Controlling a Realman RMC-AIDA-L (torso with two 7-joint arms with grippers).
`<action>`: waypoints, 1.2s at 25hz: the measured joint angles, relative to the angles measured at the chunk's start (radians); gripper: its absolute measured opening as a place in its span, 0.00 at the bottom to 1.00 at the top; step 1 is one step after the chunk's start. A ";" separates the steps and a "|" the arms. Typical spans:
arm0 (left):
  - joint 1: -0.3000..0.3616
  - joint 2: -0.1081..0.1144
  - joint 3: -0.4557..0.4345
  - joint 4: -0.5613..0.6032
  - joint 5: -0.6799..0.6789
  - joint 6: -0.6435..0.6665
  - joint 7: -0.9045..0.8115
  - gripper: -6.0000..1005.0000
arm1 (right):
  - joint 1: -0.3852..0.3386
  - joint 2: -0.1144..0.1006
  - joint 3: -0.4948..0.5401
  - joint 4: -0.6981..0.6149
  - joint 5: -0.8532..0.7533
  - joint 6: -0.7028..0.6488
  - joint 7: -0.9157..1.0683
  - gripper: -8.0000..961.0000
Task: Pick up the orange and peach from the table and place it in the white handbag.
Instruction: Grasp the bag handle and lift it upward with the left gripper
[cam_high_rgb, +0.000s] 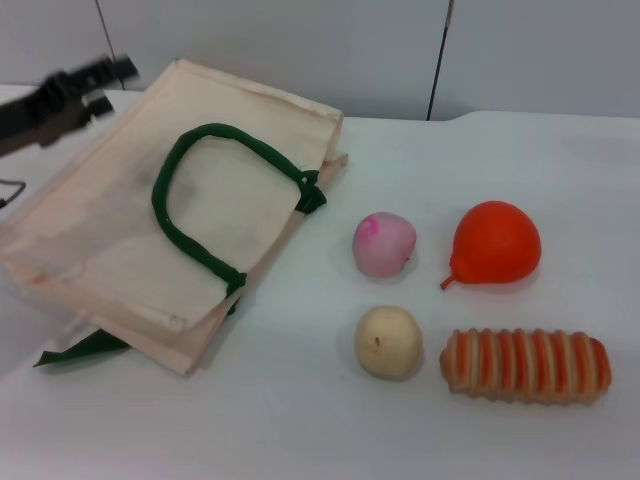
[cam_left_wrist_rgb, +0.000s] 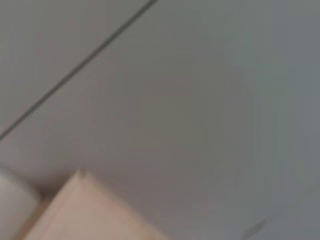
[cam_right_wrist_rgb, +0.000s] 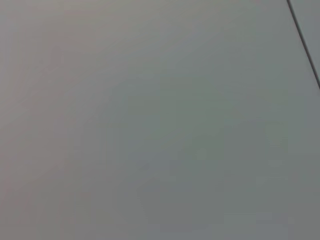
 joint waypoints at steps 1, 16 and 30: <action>-0.003 -0.002 0.000 0.027 0.049 -0.008 -0.040 0.88 | -0.001 0.000 0.000 0.000 0.000 0.000 0.000 0.91; -0.122 0.024 0.002 0.254 0.614 -0.325 -0.404 0.84 | -0.017 -0.002 0.002 -0.015 0.014 0.001 -0.001 0.91; -0.230 0.034 0.002 0.173 0.844 -0.303 -0.460 0.84 | -0.011 -0.002 0.002 -0.016 0.014 0.017 0.000 0.92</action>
